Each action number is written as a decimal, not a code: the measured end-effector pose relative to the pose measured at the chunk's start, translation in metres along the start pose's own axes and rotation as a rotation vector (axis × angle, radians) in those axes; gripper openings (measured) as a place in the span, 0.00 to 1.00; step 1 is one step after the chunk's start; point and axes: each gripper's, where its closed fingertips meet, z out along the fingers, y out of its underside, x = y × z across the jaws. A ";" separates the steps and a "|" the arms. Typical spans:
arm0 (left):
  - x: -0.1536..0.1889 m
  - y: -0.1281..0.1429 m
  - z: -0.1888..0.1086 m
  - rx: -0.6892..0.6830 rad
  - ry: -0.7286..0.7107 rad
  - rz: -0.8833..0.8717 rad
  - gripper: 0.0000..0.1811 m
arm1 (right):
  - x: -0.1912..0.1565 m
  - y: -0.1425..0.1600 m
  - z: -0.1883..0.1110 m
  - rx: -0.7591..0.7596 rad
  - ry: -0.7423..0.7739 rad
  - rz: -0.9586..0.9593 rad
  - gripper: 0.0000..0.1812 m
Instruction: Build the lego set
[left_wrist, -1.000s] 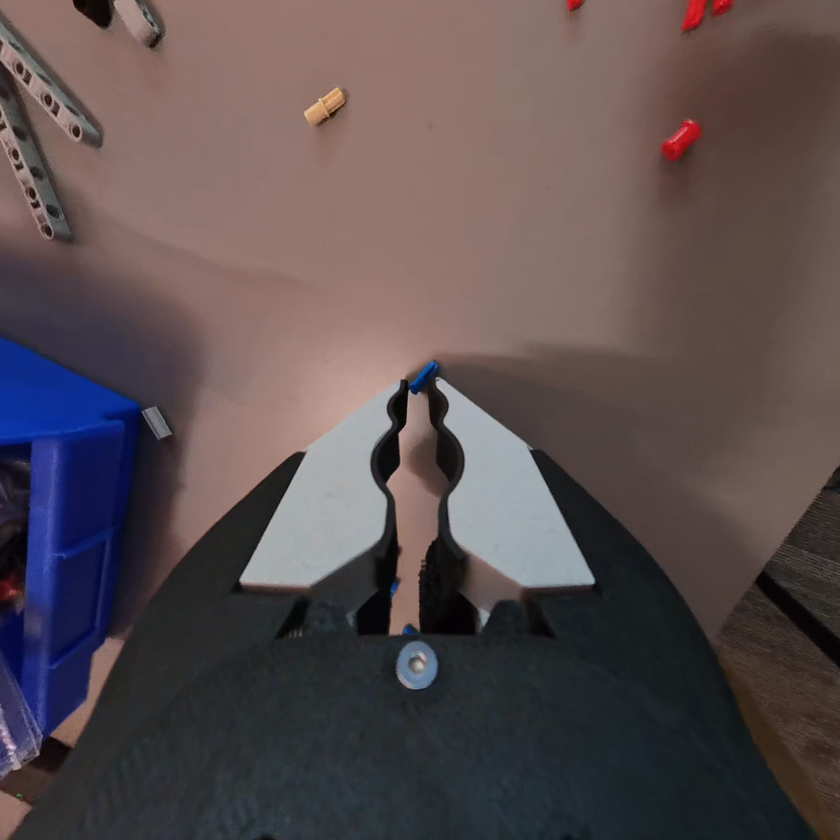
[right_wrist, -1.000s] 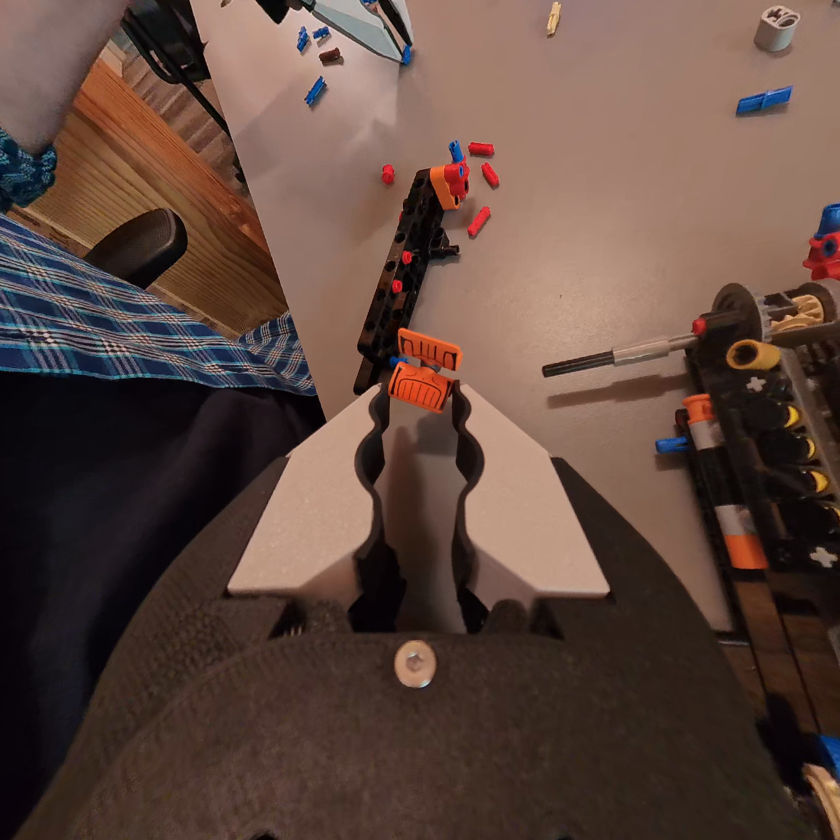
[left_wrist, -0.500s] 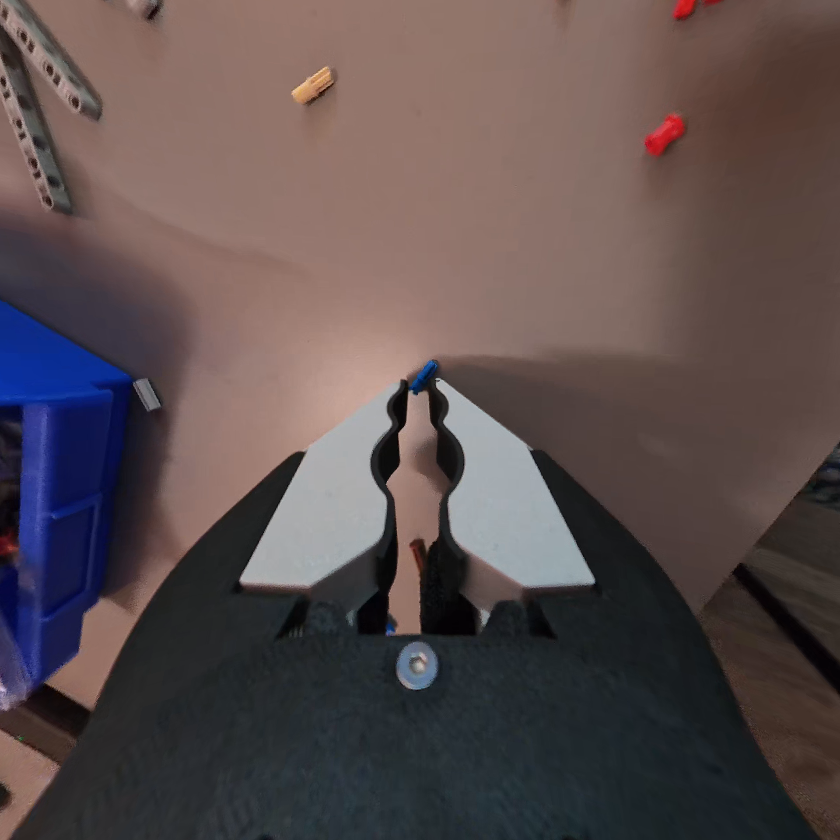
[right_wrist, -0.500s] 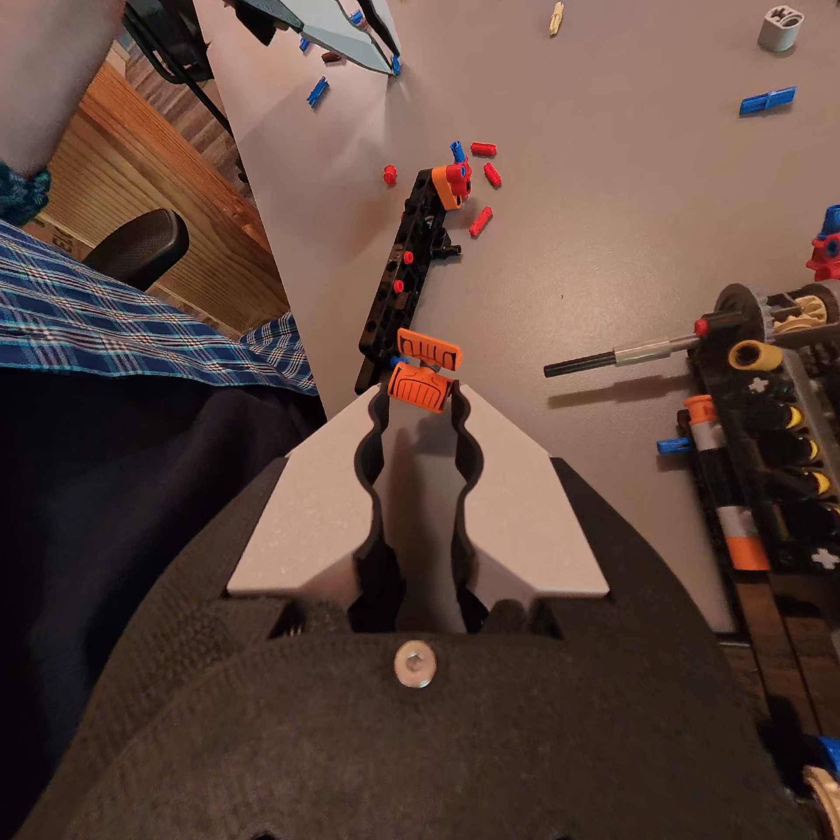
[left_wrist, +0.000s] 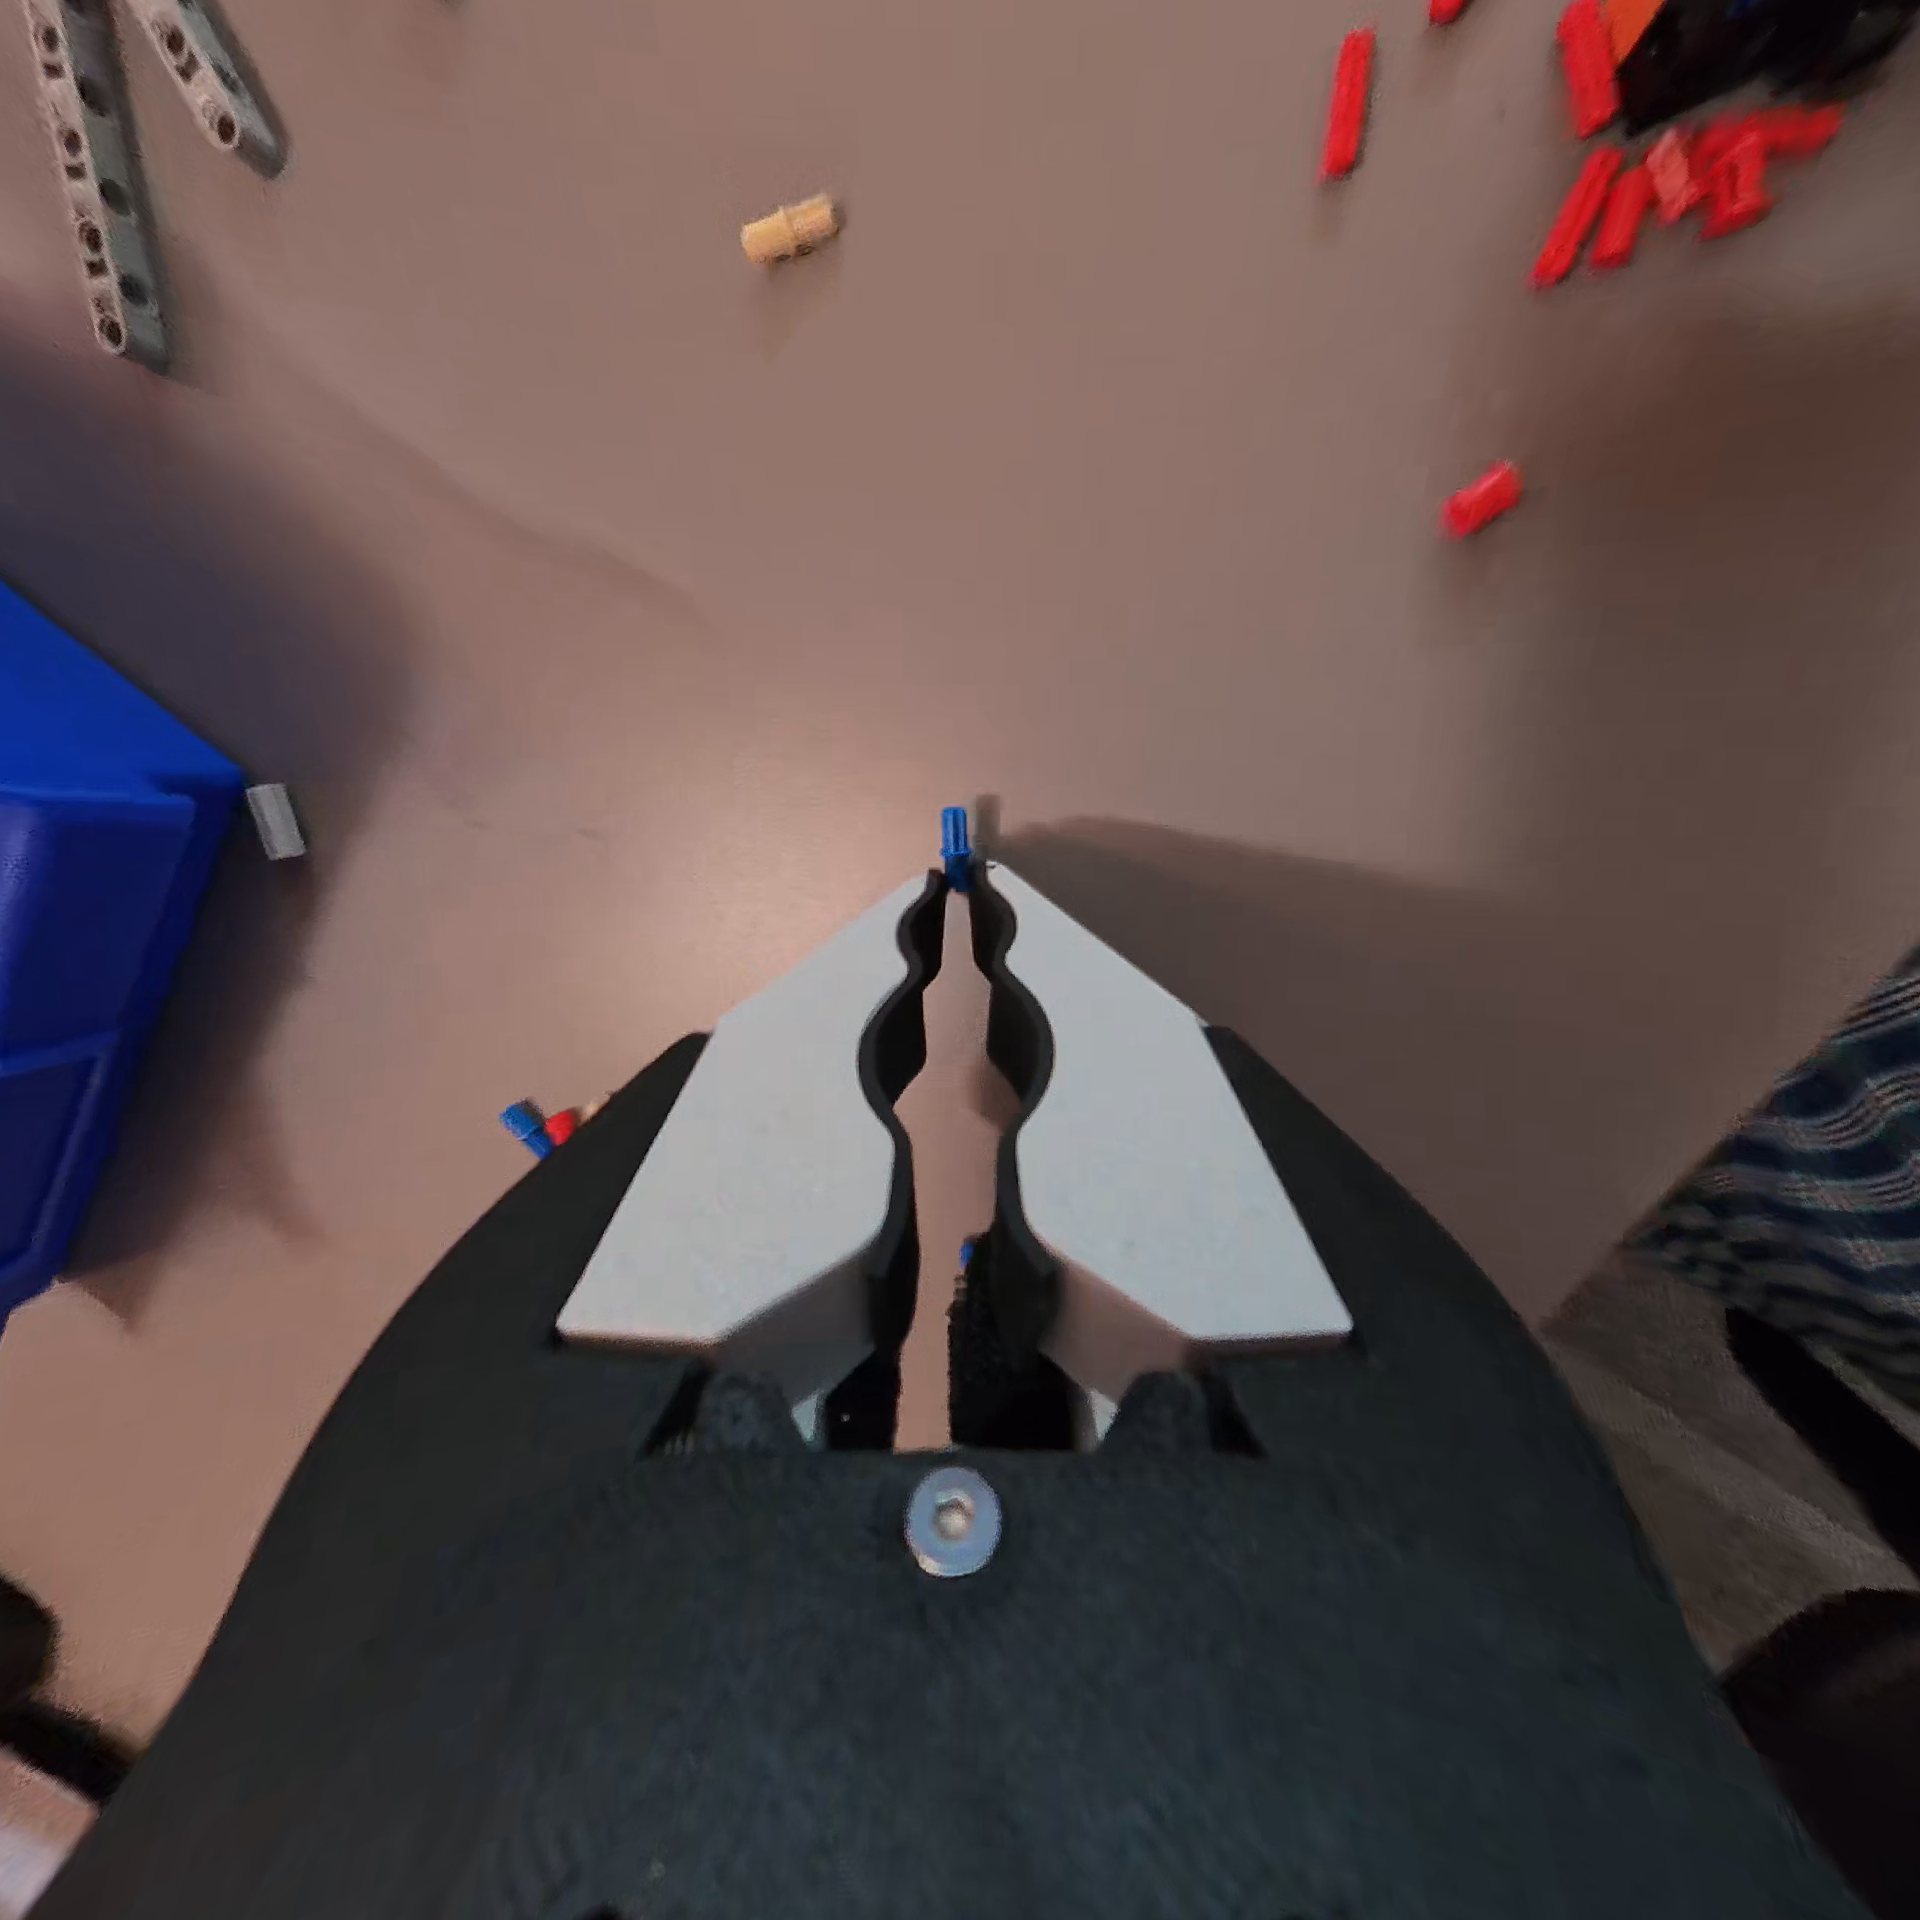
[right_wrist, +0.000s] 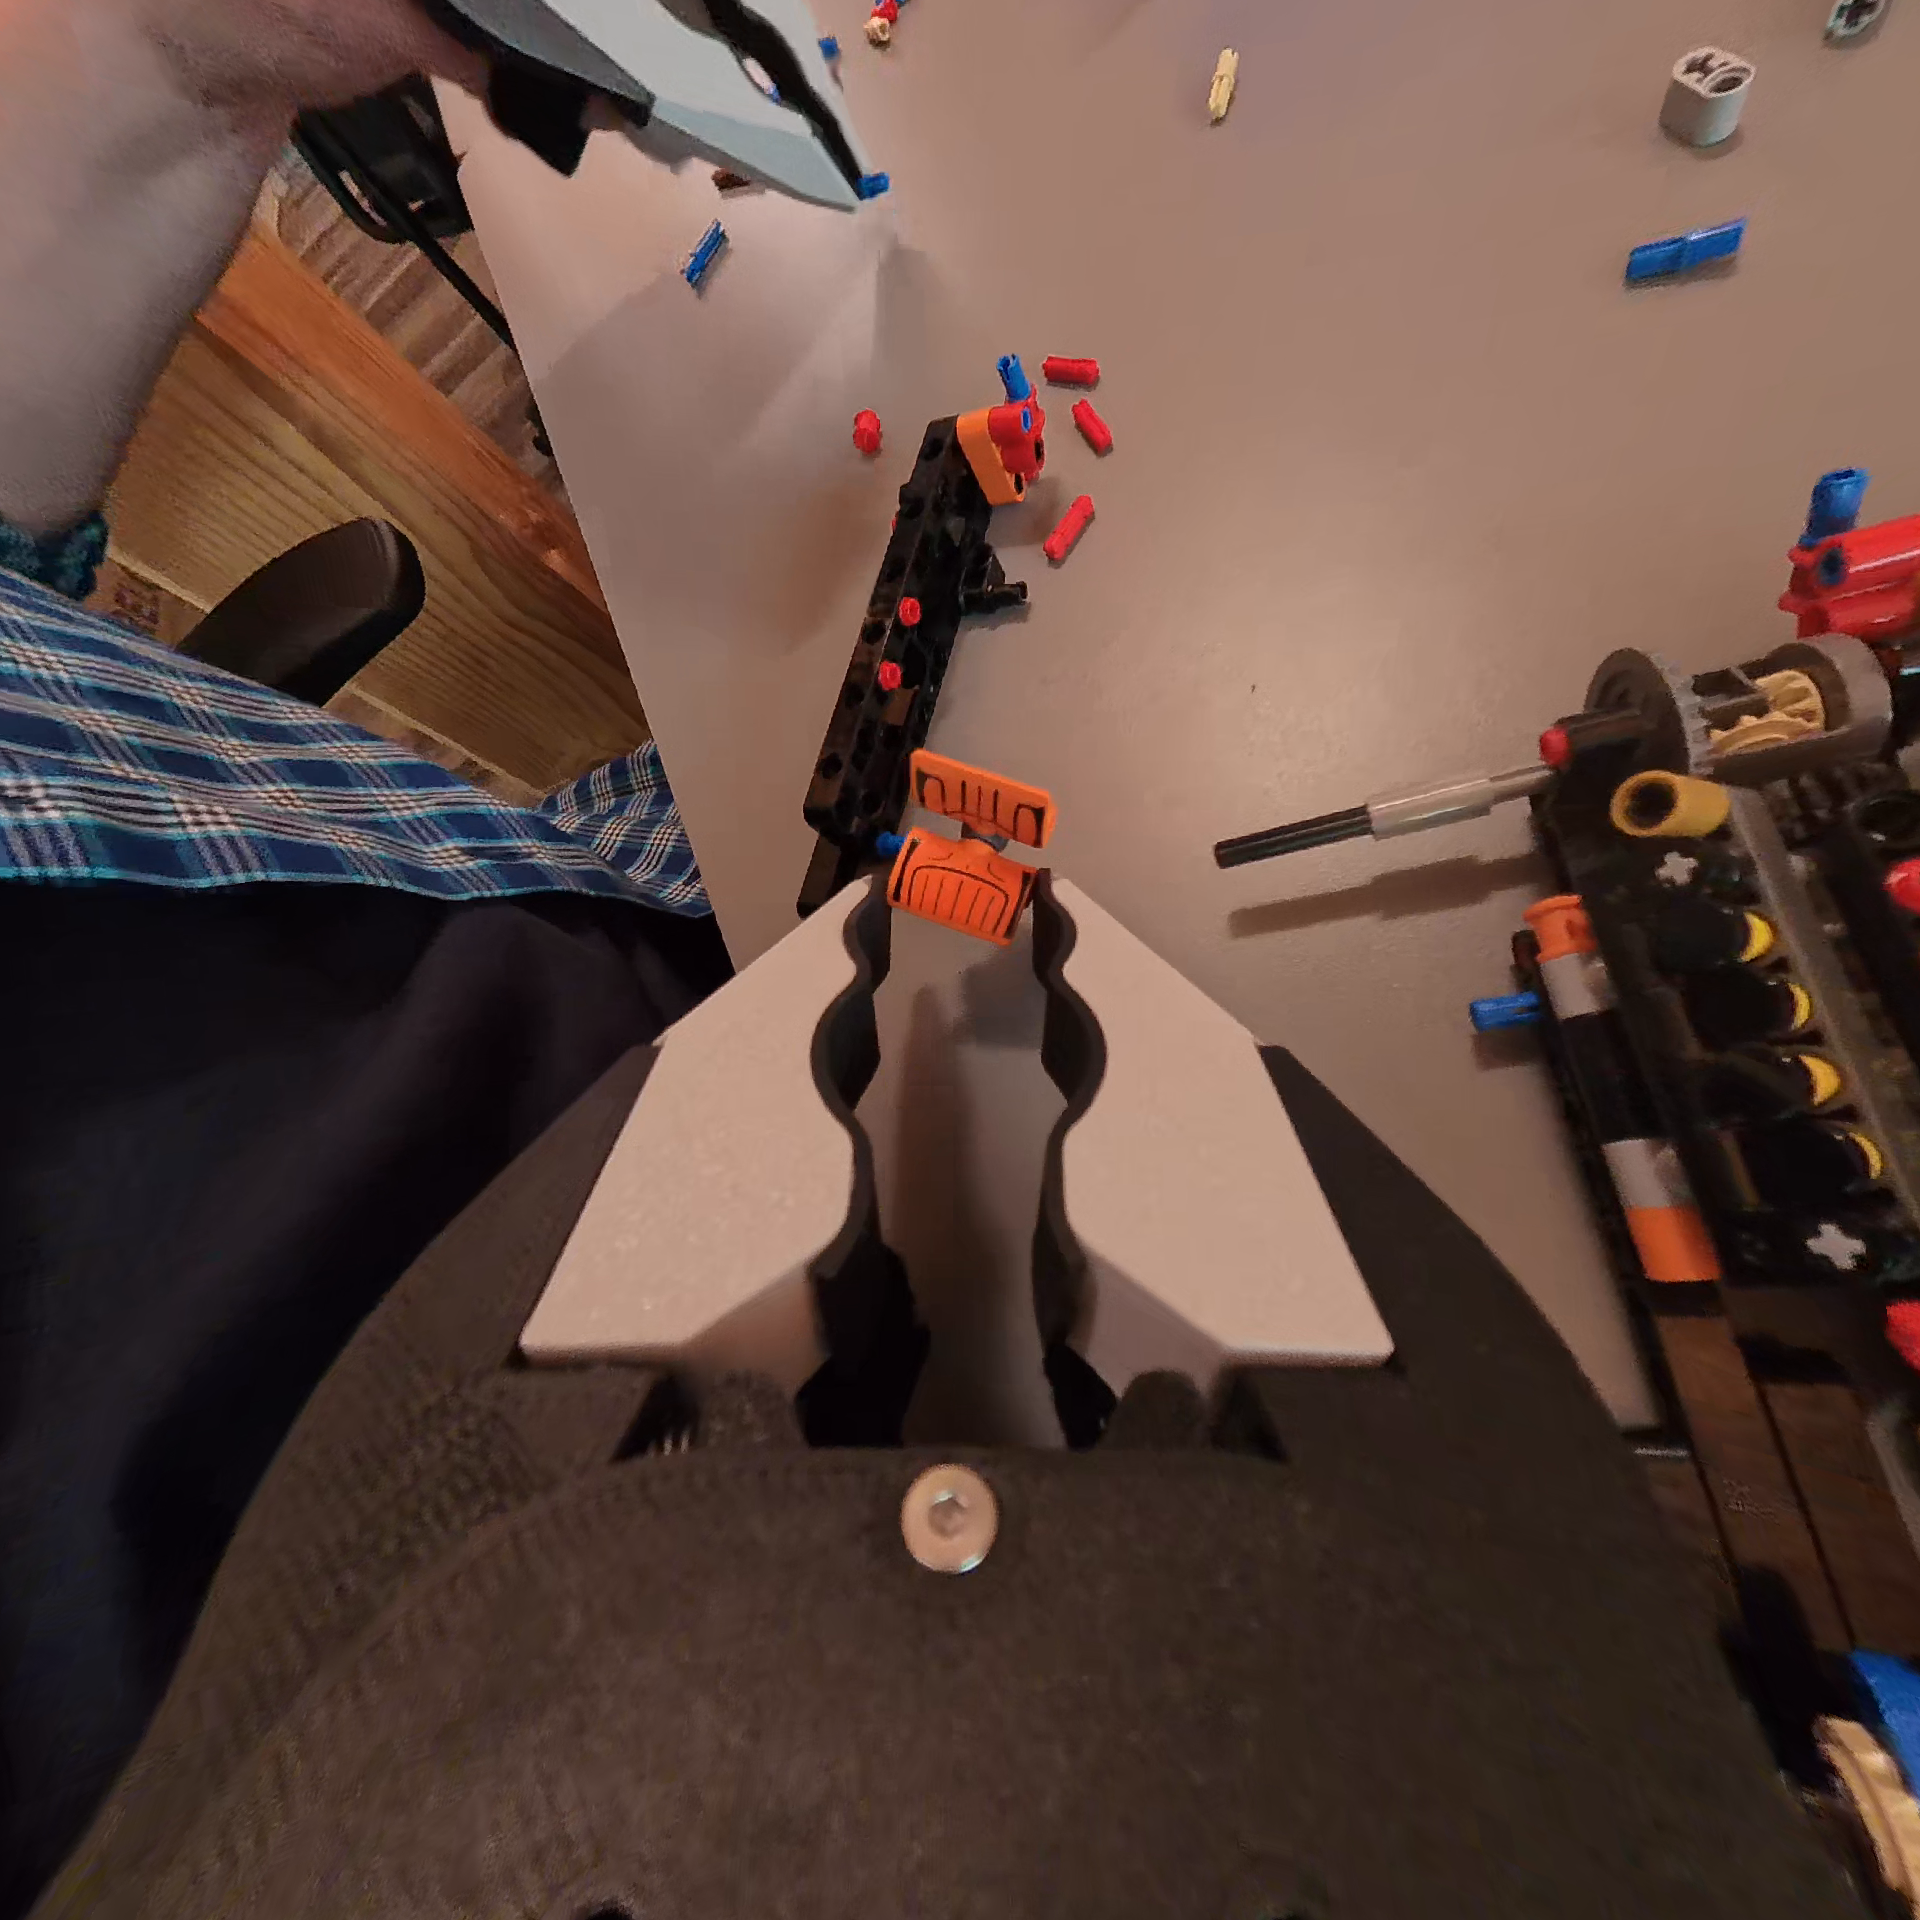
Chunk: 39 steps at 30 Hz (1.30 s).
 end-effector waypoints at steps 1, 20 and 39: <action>0.007 -0.009 -0.004 0.023 0.007 -0.031 0.02 | 0.001 -0.001 0.000 0.004 0.005 0.004 0.14; 0.176 -0.157 -0.013 0.316 0.308 -0.253 0.02 | -0.002 -0.007 -0.006 0.024 0.159 -0.197 0.14; 0.183 -0.160 -0.009 0.311 0.315 -0.263 0.02 | -0.008 -0.002 0.000 -0.024 0.205 -0.323 0.14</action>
